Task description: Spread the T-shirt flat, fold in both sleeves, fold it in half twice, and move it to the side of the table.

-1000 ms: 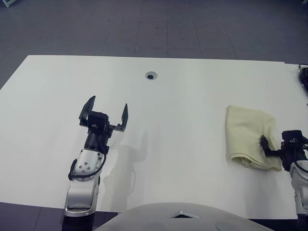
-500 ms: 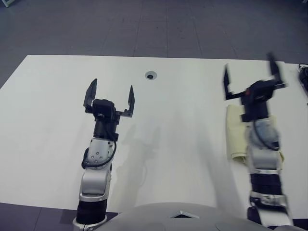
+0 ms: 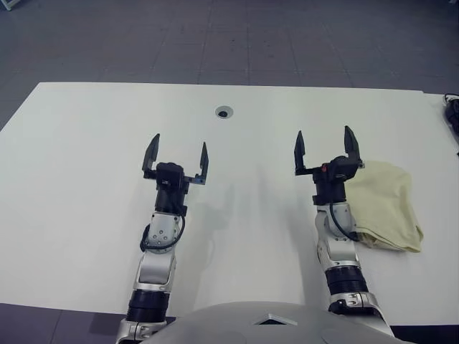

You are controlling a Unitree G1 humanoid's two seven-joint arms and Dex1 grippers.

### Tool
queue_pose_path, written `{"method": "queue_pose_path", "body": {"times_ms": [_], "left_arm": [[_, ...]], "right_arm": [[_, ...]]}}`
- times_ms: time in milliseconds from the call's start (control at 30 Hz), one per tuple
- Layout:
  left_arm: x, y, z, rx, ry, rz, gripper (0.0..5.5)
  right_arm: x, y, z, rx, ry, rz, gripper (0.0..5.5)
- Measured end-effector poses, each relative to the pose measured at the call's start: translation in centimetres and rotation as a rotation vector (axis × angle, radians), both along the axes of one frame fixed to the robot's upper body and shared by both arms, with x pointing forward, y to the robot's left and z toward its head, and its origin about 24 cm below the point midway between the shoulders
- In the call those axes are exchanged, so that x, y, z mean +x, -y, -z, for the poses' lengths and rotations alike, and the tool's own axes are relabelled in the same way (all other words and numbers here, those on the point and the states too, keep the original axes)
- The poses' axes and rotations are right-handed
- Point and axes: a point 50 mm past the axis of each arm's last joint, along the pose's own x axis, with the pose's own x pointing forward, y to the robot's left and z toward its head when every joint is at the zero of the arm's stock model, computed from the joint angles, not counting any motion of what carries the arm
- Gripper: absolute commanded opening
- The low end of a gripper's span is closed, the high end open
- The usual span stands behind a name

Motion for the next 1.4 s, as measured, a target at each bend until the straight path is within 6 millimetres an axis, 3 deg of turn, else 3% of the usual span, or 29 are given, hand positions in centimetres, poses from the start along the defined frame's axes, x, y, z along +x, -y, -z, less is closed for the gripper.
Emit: {"method": "queue_pose_path", "body": {"times_ms": [333,833,1400], "left_arm": [[0.5,0.5,-0.1,-0.105,-0.014,0.05,5.4],[0.7,-0.6,-0.4,-0.067,0.013,-0.025,5.4],[0.6,-0.6,-0.6,-0.066,0.024,-0.024,5.4]], "right_arm": [[-1.1,0.7,0.7,0.043,-0.024,0.143,5.38],[-1.0,-0.9,0.5,0.036,-0.021,-0.009,5.38],[-1.4,-0.8,0.3,0.061,-0.023,-0.032,5.38]]}}
